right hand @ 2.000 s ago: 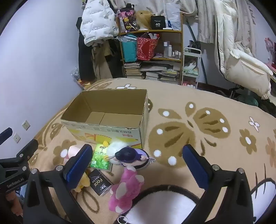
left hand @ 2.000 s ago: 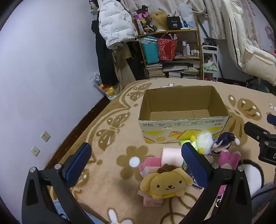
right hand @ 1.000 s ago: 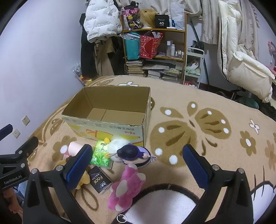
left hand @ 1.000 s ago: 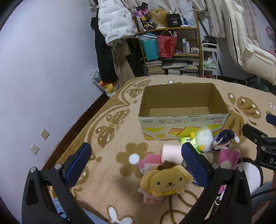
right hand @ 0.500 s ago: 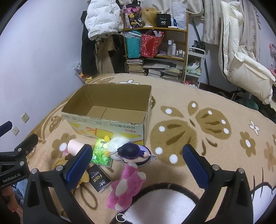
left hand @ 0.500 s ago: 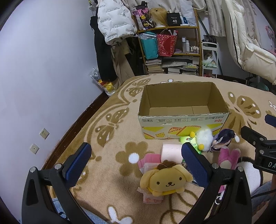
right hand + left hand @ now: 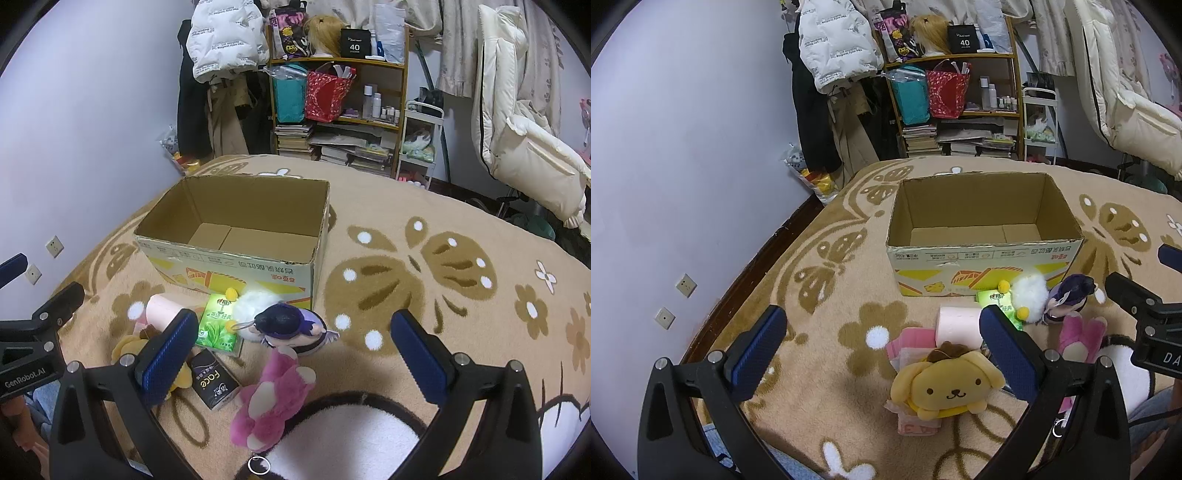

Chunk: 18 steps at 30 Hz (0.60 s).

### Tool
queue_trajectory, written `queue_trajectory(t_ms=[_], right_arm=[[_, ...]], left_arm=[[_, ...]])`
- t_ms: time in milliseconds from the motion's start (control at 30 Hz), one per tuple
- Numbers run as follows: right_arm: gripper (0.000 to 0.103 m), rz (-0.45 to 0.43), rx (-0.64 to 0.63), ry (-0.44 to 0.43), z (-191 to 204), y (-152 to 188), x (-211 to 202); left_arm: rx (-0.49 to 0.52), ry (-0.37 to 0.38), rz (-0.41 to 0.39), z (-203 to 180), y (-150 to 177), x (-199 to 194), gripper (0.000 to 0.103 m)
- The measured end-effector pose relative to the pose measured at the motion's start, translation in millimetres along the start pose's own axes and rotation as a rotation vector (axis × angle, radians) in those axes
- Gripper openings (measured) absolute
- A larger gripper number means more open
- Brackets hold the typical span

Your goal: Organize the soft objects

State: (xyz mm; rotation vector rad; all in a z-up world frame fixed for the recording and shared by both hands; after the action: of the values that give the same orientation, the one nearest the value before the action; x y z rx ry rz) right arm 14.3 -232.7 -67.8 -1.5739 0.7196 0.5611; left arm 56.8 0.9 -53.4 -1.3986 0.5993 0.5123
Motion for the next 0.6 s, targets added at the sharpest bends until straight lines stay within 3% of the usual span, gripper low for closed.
queue_trajectory(t_ms=[600], right_arm=[[0.103,0.001,-0.002,0.001,0.0,0.1,0.0]], left_arm=[[0.007,-0.002,0.008,-0.1,2.0,1.3,0.103]])
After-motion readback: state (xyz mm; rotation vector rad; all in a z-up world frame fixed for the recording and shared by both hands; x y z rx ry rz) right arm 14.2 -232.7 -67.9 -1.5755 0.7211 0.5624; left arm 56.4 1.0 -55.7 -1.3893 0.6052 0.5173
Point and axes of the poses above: each gripper's, at about its wrist camera, not at the fingertips, and x roughly the way its jaws point, z to its left, y to its underside, the point moved 7 cm from there along x, roughly the way its jaws point, and after that the axes turned 13 degrees about -x, right-handed, at the moved point
